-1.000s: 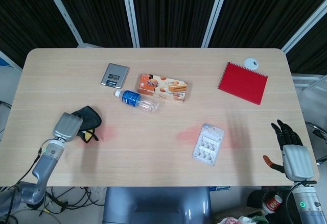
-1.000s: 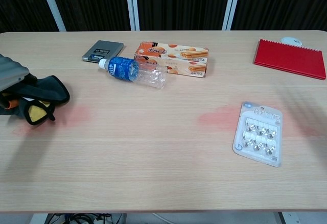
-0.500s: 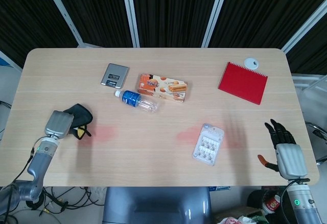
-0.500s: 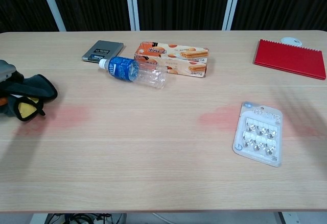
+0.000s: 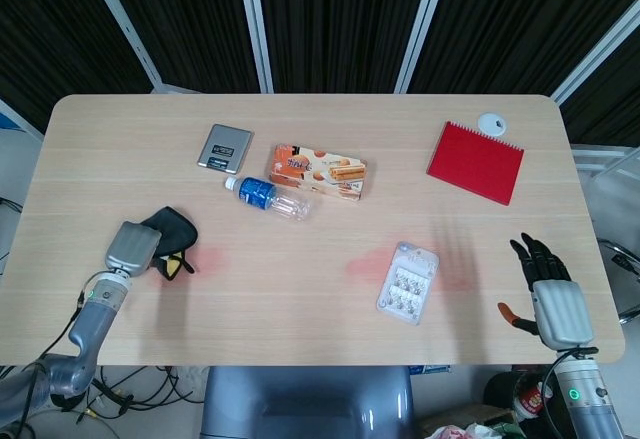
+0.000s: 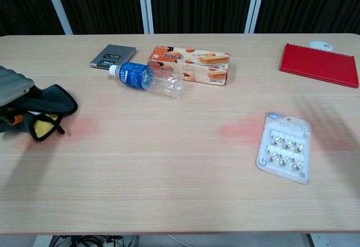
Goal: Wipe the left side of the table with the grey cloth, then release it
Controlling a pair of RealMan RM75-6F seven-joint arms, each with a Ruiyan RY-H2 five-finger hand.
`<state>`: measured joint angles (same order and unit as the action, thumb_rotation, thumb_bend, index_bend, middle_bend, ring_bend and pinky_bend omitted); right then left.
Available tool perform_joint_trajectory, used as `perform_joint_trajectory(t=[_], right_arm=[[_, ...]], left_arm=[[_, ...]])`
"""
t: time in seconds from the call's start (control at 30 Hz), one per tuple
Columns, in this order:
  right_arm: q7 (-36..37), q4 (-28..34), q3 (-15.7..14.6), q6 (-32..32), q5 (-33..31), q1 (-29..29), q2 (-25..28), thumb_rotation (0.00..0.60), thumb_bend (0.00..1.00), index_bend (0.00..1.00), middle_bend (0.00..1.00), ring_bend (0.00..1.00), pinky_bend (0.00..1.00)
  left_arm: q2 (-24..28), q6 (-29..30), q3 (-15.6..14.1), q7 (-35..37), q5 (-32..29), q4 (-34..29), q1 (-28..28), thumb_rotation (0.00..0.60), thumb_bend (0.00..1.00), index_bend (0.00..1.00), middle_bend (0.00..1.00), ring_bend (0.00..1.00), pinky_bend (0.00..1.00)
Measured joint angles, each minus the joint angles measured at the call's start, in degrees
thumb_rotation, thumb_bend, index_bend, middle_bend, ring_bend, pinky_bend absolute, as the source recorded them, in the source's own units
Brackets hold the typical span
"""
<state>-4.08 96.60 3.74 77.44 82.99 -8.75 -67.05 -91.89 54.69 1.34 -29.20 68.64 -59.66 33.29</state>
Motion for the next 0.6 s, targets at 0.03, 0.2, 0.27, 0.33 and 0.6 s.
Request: perform_joint_trajectory(t=[0.03,0.2,0.27,0.33,0.6], right_arm=[[0.0,0.0,0.0,0.0,0.0,0.0,0.0,0.600,0.14,0.00,0.00,0.00,0.14],[0.0,0.0,-0.1,0.1,0.0,0.0,0.0,0.600,0.14,0.00,0.00,0.00,0.14],[0.1,0.0,-0.1,0.1,0.0,0.0,0.0,0.600,0.14,0.00,0.00,0.00,0.14],[0.1,0.0,-0.1,0.1,0.0,0.0,0.0,0.600,0.14,0.00,0.00,0.00,0.14],[0.3,0.0,-0.2,0.2,0.1,-0.1,0.2,0.600,0.14,0.00,0.00,0.00,0.14]], left_arm=[[-0.3,0.1,0.2,0.0,0.1,-0.5,0.1,0.600,0.53,0.72,0.71,0.64,0.74],[-1.2,0.4,0.6,-0.7,0.7,-2.4,0.5,0.600,0.53,0.72,0.71,0.64,0.74],[-1.5,0.6,0.6,-1.2,1.2,-3.7,0.8,0.600,0.53,0.72,0.71,0.64,0.74],[-1.9,0.8,0.7,-2.0,1.5,-5.0,1.1,0.600,0.53,0.72,0.71,0.64,0.74],[-3.4,1.0,0.7,-4.3,2.5,-8.5,1.9,0.600,0.53,0.72,0.71,0.64,0.74]])
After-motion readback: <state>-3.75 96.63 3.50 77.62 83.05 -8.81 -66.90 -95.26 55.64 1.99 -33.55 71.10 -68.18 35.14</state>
